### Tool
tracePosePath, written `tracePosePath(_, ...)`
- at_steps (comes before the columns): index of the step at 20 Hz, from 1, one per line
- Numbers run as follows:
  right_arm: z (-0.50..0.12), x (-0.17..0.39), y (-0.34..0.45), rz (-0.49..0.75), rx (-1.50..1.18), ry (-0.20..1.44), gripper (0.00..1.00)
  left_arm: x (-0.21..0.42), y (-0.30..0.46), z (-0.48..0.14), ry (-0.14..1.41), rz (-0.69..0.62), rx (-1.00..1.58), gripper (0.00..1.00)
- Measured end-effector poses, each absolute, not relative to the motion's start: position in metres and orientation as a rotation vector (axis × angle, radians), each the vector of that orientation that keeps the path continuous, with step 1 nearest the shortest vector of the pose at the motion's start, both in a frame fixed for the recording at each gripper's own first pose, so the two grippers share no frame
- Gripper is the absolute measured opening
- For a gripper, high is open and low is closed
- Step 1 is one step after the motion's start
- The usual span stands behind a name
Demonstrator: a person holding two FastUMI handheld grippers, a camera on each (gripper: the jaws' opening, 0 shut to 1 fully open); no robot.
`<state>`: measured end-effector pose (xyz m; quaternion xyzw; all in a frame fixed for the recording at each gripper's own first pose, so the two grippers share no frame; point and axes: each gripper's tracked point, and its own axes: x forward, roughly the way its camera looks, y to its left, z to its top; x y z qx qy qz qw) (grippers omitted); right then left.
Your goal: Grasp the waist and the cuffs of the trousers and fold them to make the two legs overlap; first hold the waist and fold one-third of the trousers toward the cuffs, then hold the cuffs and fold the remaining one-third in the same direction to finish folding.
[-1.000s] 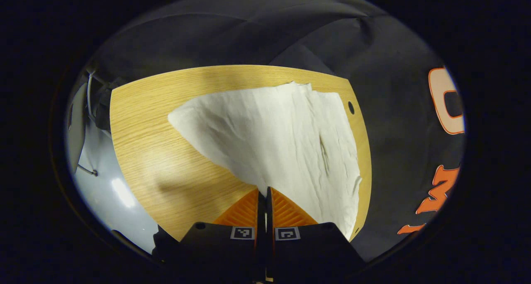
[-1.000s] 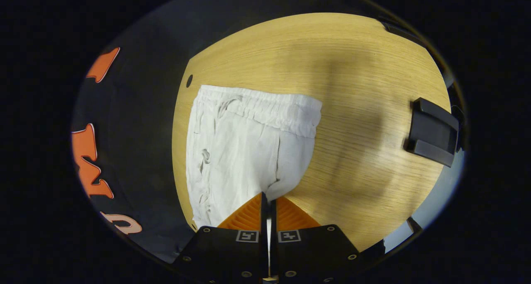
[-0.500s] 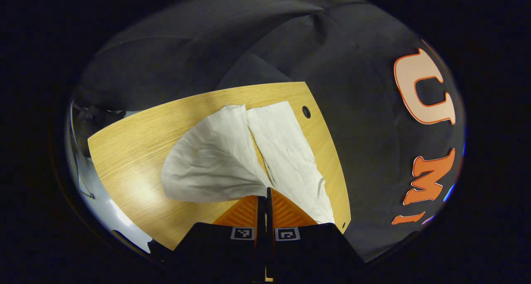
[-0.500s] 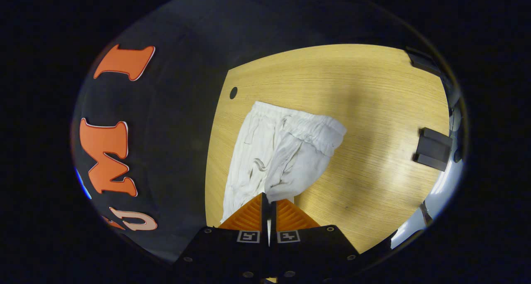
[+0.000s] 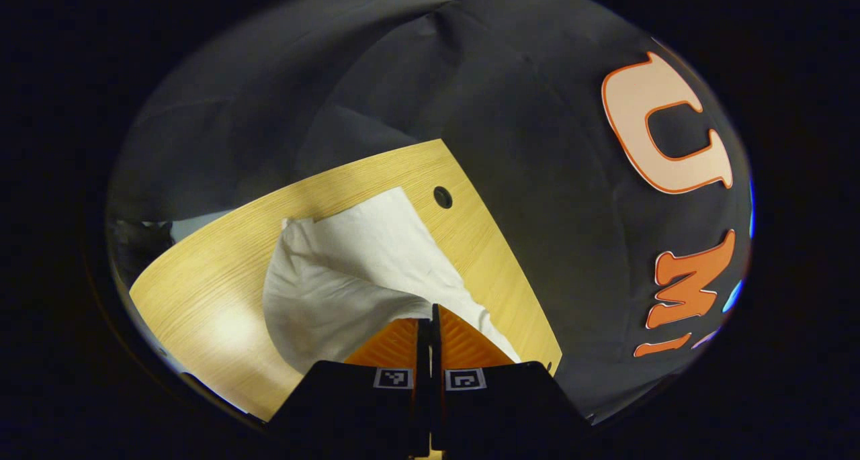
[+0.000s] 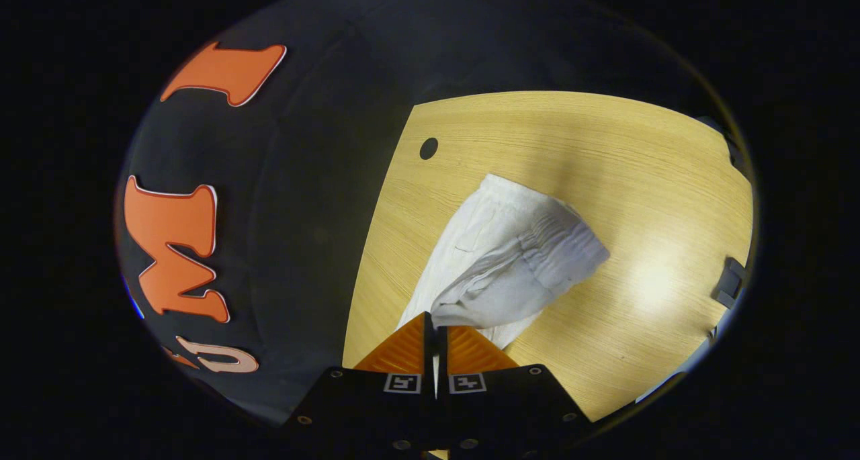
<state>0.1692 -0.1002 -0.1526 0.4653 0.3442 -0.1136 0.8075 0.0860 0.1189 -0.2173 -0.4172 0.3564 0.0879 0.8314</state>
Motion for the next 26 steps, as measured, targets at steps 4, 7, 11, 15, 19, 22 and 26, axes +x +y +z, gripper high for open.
tracePosePath(4,-0.154,0.21,-0.099,-0.252,0.976,0.75,0.01,0.135,0.112,-0.214,0.766,0.148,-0.833,0.05)
tracePosePath(7,-0.161,0.244,-0.097,-0.253,0.963,0.752,0.01,0.172,0.107,-0.222,0.786,0.135,-0.808,0.04)
tracePosePath(11,-0.178,0.281,-0.097,-0.269,0.99,0.764,0.02,0.213,0.102,-0.23,0.808,0.117,-0.774,0.04)
tracePosePath(15,-0.196,0.302,-0.1,-0.294,0.966,0.772,0.04,0.239,0.093,-0.236,0.815,0.096,-0.72,0.09)
tracePosePath(19,-0.188,0.297,-0.112,-0.275,0.94,0.736,0.41,0.237,0.078,-0.231,0.809,0.083,-0.75,0.61)
tracePosePath(22,-0.176,0.292,-0.118,-0.256,0.919,0.706,0.99,0.228,0.082,-0.238,0.816,0.131,-0.686,1.0)
tracePosePath(26,-0.165,0.276,-0.126,-0.237,0.917,0.682,0.99,0.228,0.079,-0.239,0.809,0.108,-0.643,1.0)
